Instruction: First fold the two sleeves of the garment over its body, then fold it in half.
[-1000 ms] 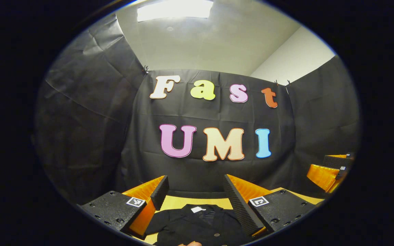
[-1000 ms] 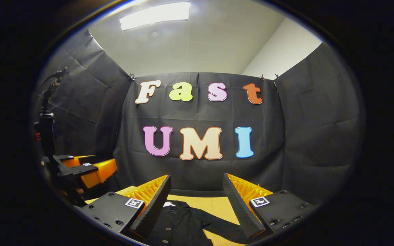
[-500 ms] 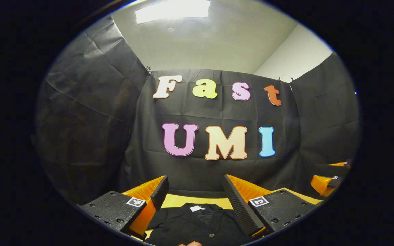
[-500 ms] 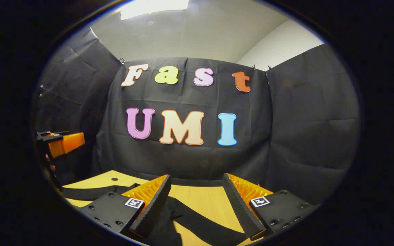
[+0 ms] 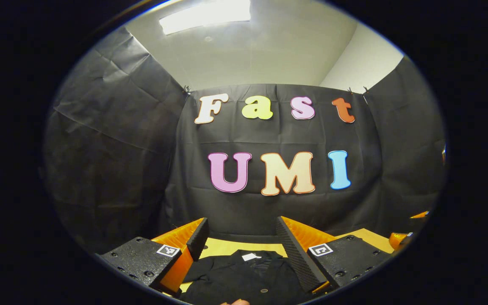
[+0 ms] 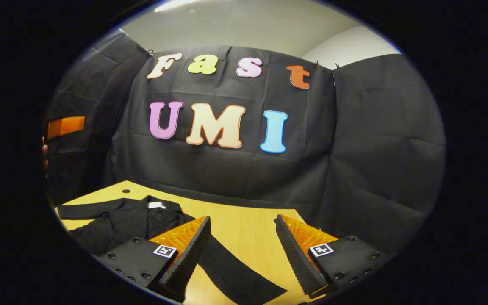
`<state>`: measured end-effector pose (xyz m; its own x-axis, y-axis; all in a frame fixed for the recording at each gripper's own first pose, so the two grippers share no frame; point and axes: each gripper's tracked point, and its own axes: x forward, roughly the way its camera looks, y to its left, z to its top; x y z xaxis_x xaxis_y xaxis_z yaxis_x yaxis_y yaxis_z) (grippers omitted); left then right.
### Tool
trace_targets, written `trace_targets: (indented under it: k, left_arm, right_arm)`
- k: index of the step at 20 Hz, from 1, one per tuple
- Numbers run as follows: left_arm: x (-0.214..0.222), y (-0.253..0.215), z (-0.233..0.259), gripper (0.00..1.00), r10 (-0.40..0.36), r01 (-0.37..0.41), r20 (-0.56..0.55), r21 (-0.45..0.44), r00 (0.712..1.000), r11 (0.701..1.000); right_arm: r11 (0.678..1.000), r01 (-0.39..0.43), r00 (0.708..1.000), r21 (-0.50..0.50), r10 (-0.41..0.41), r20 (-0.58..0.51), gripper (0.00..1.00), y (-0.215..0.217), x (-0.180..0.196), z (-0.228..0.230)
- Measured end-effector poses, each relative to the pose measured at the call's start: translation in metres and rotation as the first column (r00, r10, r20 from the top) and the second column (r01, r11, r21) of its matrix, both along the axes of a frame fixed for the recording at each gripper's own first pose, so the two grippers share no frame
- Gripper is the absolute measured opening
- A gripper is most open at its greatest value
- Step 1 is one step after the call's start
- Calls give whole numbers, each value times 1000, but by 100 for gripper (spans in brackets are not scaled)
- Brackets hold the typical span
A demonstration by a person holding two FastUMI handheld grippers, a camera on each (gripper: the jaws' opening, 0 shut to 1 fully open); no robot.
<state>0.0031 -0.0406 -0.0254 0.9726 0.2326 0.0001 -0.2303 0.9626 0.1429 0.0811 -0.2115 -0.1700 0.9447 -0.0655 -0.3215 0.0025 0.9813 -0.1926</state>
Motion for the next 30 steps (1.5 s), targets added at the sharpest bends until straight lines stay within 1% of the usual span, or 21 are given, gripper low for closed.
trace_targets:
  k: [2, 3, 4, 6, 10, 11, 12, 15, 20, 23, 24, 25, 26, 27, 28, 29, 30]
  left_arm:
    - [-1, -4, 1, 94, 12, -12, -1, 21, 1000, 1000]
    - [-1, -7, 2, 94, 15, -15, -2, 28, 1000, 1000]
    - [0, -10, 1, 94, 16, -16, -4, 32, 1000, 999]
    - [1, -15, -1, 94, 18, -18, -13, 39, 1000, 999]
    - [3, -24, -3, 95, 23, -22, -23, 46, 999, 999]
    - [4, -26, -3, 94, 23, -22, -26, 49, 999, 999]
    - [3, -29, -3, 95, 23, -22, -28, 51, 999, 998]
    - [3, -34, -3, 95, 23, -21, -34, 63, 999, 998]
    - [2, -34, -7, 94, 26, -23, -45, 66, 999, 998]
    - [0, -30, -7, 95, 32, -28, -48, 63, 998, 998]
    - [-1, -27, -7, 95, 37, -34, -48, 63, 998, 997]
    - [-2, -23, -9, 94, 44, -41, -49, 61, 998, 997]
    - [-2, -21, -9, 95, 48, -45, -50, 57, 998, 997]
    - [-3, -18, -10, 95, 52, -49, -51, 52, 997, 997]
    - [-2, -14, -12, 95, 53, -50, -55, 47, 997, 998]
    - [-3, -10, -13, 95, 54, -52, -58, 43, 997, 998]
    - [-3, -6, -14, 95, 57, -55, -59, 39, 997, 998]
  right_arm:
    - [1000, 20, 999, 0, -20, -40, 99, -21, 3, -22]
    - [1000, 30, 998, -2, -30, -62, 98, -32, 4, -34]
    - [999, 36, 996, -3, -37, -84, 99, -40, 6, -44]
    - [999, 47, 990, -14, -49, -135, 98, -57, 6, -69]
    - [998, 59, 965, -29, -65, -253, 98, -84, -5, -121]
    - [998, 57, 956, -32, -64, -285, 99, -88, -9, -133]
    - [998, 53, 945, -34, -61, -321, 98, -91, -14, -146]
    - [997, 59, 902, -46, -72, -426, 99, -100, -31, -184]
    - [997, 68, 843, -42, -80, -532, 99, -108, -53, -228]
    - [996, 78, 798, -39, -86, -596, 100, -112, -69, -251]
    - [997, 67, 781, -37, -75, -619, 99, -111, -75, -257]
    - [997, 75, 779, -24, -74, -622, 100, -111, -74, -256]
    - [997, 79, 773, -4, -63, -631, 98, -110, -74, -257]
    - [996, 76, 765, 50, -26, -644, 96, -102, -76, -260]
    - [993, 86, 767, 80, -15, -642, 93, -97, -78, -262]
    - [992, 83, 782, 99, -3, -623, 65, -93, -74, -261]
    - [990, 87, 776, 107, 0, -630, 39, -91, -75, -263]
